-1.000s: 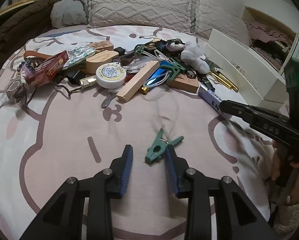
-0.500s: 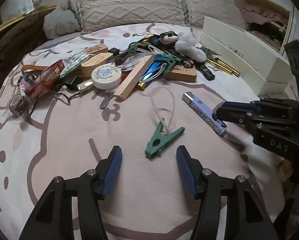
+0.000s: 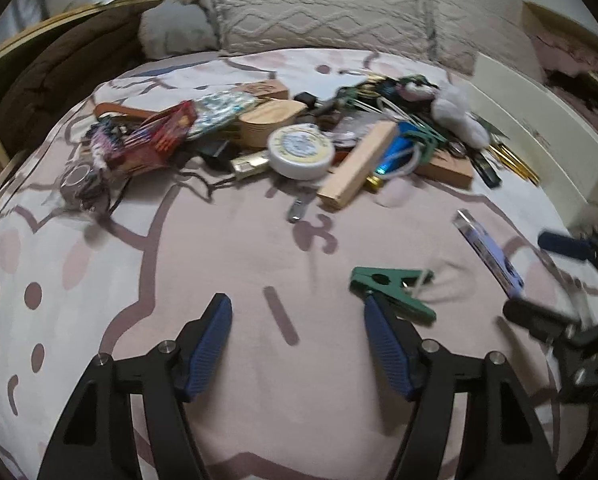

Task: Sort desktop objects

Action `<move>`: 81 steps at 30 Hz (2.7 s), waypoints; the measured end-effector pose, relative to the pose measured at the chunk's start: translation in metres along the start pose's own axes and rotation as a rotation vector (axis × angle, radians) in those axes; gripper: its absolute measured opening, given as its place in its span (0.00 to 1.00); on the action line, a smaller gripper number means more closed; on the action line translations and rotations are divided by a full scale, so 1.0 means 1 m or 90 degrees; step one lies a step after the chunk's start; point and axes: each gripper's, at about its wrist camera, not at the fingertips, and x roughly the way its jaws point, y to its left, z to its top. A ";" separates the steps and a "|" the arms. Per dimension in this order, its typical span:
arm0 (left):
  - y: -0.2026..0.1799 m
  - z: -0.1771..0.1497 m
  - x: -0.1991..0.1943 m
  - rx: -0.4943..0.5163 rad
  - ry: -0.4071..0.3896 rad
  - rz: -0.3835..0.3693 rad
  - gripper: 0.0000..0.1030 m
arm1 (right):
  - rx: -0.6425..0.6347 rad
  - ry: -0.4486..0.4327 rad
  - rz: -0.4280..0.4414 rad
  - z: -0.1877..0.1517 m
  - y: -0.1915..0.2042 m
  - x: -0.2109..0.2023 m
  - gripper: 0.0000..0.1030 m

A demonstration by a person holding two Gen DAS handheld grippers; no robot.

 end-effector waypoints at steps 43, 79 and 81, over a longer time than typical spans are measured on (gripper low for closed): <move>-0.032 0.002 0.025 0.052 0.005 -0.050 0.99 | 0.121 0.020 -0.118 0.017 -0.074 0.020 1.00; -0.038 0.001 0.020 0.075 -0.028 -0.051 0.89 | 0.102 0.033 -0.051 0.036 -0.032 0.058 1.00; -0.037 0.002 0.021 0.071 -0.025 -0.058 0.89 | 0.098 0.035 -0.056 0.036 -0.032 0.060 1.00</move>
